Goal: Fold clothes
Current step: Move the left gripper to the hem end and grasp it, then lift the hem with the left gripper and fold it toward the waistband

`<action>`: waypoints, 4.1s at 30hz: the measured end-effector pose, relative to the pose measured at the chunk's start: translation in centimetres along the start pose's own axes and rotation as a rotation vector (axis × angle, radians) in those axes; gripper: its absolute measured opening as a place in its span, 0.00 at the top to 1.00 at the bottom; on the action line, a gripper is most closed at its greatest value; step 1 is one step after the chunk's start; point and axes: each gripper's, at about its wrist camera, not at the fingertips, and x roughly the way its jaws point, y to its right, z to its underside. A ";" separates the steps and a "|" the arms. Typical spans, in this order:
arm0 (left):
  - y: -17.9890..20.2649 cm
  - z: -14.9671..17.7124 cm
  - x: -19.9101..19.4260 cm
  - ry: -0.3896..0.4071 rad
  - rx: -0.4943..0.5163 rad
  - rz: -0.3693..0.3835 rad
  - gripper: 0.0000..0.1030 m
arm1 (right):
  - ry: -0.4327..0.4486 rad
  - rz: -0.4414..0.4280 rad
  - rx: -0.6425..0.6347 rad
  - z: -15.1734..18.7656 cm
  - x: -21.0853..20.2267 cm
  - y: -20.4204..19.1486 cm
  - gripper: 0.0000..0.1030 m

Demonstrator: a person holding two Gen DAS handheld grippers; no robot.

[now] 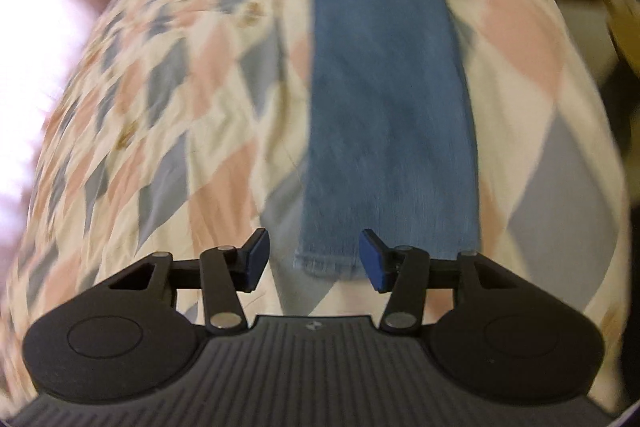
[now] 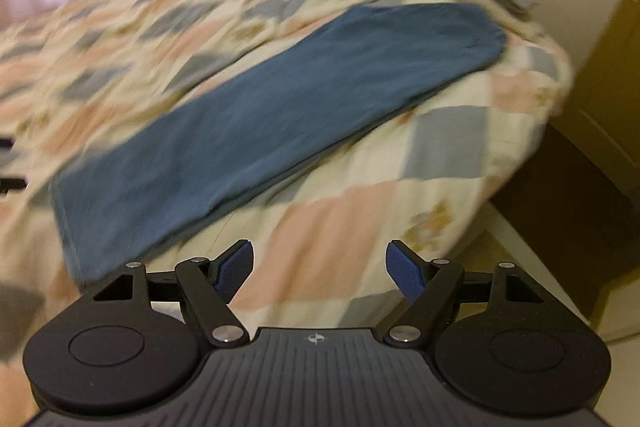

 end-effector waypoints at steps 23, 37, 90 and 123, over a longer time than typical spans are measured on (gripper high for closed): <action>4.8 12.6 10.5 0.325 1.097 -0.155 0.48 | 0.326 0.013 -1.010 14.3 9.6 -25.0 0.39; 3.0 12.1 13.4 0.472 1.117 -0.186 0.50 | 0.478 0.169 -0.929 14.2 10.0 -26.8 0.45; -0.7 -7.9 4.8 0.482 0.757 -0.067 0.79 | 0.339 -0.347 -0.235 -2.6 5.5 -7.1 0.94; 1.5 -54.2 24.3 0.333 0.754 0.038 0.67 | 0.202 -0.470 0.087 -21.6 24.6 33.2 0.94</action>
